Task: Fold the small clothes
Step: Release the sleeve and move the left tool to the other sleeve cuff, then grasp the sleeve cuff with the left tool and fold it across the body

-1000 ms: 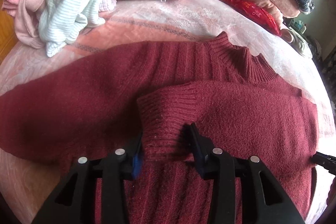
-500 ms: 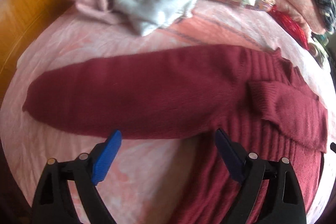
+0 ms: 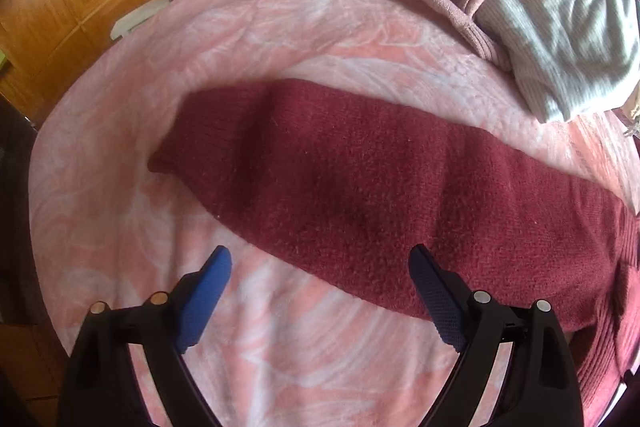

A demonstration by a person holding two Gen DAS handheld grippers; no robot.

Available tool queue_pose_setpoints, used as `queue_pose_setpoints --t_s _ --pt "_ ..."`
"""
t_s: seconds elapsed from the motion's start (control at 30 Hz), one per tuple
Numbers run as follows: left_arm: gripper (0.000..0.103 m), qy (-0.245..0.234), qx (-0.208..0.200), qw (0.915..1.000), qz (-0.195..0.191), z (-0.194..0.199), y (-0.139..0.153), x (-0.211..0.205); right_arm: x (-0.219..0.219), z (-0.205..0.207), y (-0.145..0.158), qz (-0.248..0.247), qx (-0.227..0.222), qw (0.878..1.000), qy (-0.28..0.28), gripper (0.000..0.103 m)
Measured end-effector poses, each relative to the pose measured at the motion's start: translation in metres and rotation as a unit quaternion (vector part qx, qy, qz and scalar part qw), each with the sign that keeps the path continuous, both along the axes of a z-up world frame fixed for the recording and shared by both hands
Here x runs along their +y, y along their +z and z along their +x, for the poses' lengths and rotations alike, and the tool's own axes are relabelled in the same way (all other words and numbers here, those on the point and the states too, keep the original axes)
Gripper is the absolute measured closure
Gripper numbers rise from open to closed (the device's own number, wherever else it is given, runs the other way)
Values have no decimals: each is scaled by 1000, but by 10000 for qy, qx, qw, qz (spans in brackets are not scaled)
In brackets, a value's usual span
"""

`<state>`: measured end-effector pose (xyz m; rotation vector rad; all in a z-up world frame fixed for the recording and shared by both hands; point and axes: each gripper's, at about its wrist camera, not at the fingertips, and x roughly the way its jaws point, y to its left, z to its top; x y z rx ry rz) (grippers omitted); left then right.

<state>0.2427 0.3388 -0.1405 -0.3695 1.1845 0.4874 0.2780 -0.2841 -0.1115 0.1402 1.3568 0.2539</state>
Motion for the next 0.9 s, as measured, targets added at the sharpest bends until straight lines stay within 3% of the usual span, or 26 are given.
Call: queue_pose_setpoints --t_s 0.2,0.27,0.33,0.4,0.6,0.73,0.9 --pt "15 -69 -102 9995 -299 12 -19 8 17 2 -12 -86 72 9999 116 55" --pt "32 -193 -182 9995 -191 14 -18 5 18 3 -16 -101 101 9998 104 55" --pt "75 -307 -318 9987 -251 16 -13 2 17 3 -19 -71 134 9999 66 55" --pt "90 -359 -480 9966 -568 17 -9 -2 15 3 -21 -23 175 9998 29 55" --pt "91 -781 -1129 9898 -382 20 23 -40 2 0 -18 -1 129 9999 -2 54" --pt "91 -1302 -1634 9777 -208 22 57 -82 -12 -2 -16 86 107 9998 -113 54" --pt "91 -1933 -1847 9631 -301 37 76 -146 -26 -5 -14 128 83 9997 -172 54"
